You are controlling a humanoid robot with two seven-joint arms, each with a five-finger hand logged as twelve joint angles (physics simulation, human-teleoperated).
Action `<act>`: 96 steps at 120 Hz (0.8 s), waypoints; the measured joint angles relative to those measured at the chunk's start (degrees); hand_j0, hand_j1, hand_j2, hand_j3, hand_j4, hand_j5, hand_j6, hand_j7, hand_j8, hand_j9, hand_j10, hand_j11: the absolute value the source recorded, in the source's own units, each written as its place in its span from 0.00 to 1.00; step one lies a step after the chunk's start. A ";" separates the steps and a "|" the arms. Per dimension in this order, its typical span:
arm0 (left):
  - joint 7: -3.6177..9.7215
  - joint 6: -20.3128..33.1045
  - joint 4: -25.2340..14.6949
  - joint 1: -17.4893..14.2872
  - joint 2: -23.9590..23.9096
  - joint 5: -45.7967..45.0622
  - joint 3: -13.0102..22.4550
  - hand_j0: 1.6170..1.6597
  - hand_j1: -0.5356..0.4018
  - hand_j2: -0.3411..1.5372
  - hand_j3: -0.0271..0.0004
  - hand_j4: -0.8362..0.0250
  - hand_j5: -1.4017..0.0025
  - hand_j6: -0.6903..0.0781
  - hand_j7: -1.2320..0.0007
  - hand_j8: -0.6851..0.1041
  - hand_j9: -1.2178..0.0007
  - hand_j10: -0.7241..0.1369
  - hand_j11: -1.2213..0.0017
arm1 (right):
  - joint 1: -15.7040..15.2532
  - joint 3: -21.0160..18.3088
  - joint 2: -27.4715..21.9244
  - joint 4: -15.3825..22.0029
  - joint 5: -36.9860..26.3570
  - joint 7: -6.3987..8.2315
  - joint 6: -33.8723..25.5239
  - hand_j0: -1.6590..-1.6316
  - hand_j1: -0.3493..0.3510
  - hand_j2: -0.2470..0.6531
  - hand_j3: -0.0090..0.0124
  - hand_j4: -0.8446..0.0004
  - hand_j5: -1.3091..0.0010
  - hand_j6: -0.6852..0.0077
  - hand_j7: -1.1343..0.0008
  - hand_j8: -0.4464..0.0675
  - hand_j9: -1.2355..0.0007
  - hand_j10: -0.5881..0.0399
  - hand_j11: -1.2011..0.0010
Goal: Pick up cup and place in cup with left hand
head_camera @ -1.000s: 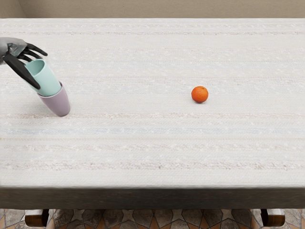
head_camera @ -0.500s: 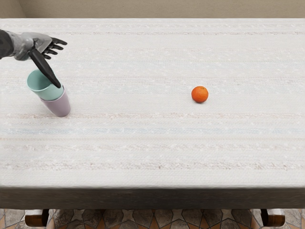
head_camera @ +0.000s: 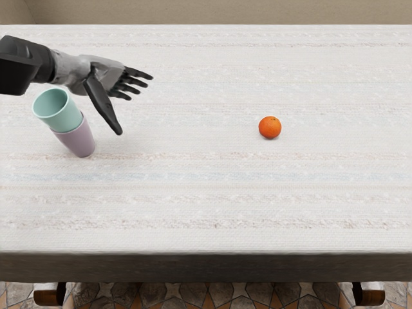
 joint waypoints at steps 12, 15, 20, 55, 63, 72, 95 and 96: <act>0.00 -1.95 0.03 0.64 3.52 -10.18 -1.21 0.96 0.94 0.18 0.99 0.96 0.99 0.89 0.99 0.86 0.99 0.83 0.99 | 0.00 0.01 0.00 0.00 0.00 0.00 0.00 0.04 0.00 0.27 0.42 1.00 1.00 0.99 1.00 0.87 1.00 0.94 1.00; 0.00 -2.21 0.03 1.28 3.59 -12.29 -1.36 0.96 0.94 0.18 0.99 0.96 0.99 0.89 0.99 0.86 0.99 0.83 0.99 | 0.00 0.01 0.00 0.00 0.00 0.00 0.00 0.04 0.00 0.27 0.42 1.00 1.00 0.99 1.00 0.87 1.00 0.94 1.00; 0.00 -2.52 0.04 2.31 3.90 -15.21 -1.54 0.96 0.94 0.18 0.99 0.96 0.99 0.89 0.99 0.86 0.99 0.83 0.99 | 0.00 0.01 0.00 0.00 0.00 0.00 0.00 0.04 0.00 0.27 0.42 1.00 1.00 0.99 1.00 0.87 1.00 0.94 1.00; 0.00 -3.14 -0.23 11.57 13.98 -30.47 -2.10 0.96 0.94 0.18 0.99 0.97 1.00 0.89 1.00 0.86 1.00 0.84 1.00 | 0.01 -0.01 0.00 0.00 0.00 0.00 0.00 0.04 0.00 0.27 0.42 1.00 1.00 0.99 1.00 0.87 1.00 0.94 1.00; 0.00 -3.16 -0.53 12.64 16.19 -32.06 -2.17 0.96 0.94 0.18 0.99 0.97 1.00 0.90 1.00 0.87 1.00 0.84 1.00 | 0.00 0.00 0.00 0.00 0.00 0.00 0.00 0.04 0.00 0.27 0.42 1.00 1.00 0.99 1.00 0.87 1.00 0.94 1.00; 0.00 -3.18 -0.77 12.81 16.87 -33.06 -2.21 0.96 0.94 0.18 0.99 0.97 1.00 0.90 1.00 0.87 1.00 0.84 1.00 | 0.00 -0.01 0.00 0.00 0.00 0.00 0.00 0.04 0.00 0.27 0.42 1.00 1.00 0.99 1.00 0.87 1.00 0.94 1.00; -0.01 -3.19 -0.97 13.93 21.76 -34.94 -2.23 0.96 0.94 0.18 0.99 0.97 1.00 0.90 1.00 0.86 1.00 0.83 1.00 | 0.00 0.00 0.00 0.00 0.00 0.00 0.00 0.04 0.00 0.27 0.42 1.00 1.00 0.99 1.00 0.87 1.00 0.94 1.00; -0.01 -3.19 -0.97 13.93 21.82 -34.99 -2.23 0.96 0.94 0.18 0.99 0.97 1.00 0.90 1.00 0.86 1.00 0.83 1.00 | 0.00 0.00 0.00 0.00 0.00 0.00 0.00 0.04 0.00 0.27 0.42 1.00 1.00 0.99 1.00 0.87 1.00 0.94 1.00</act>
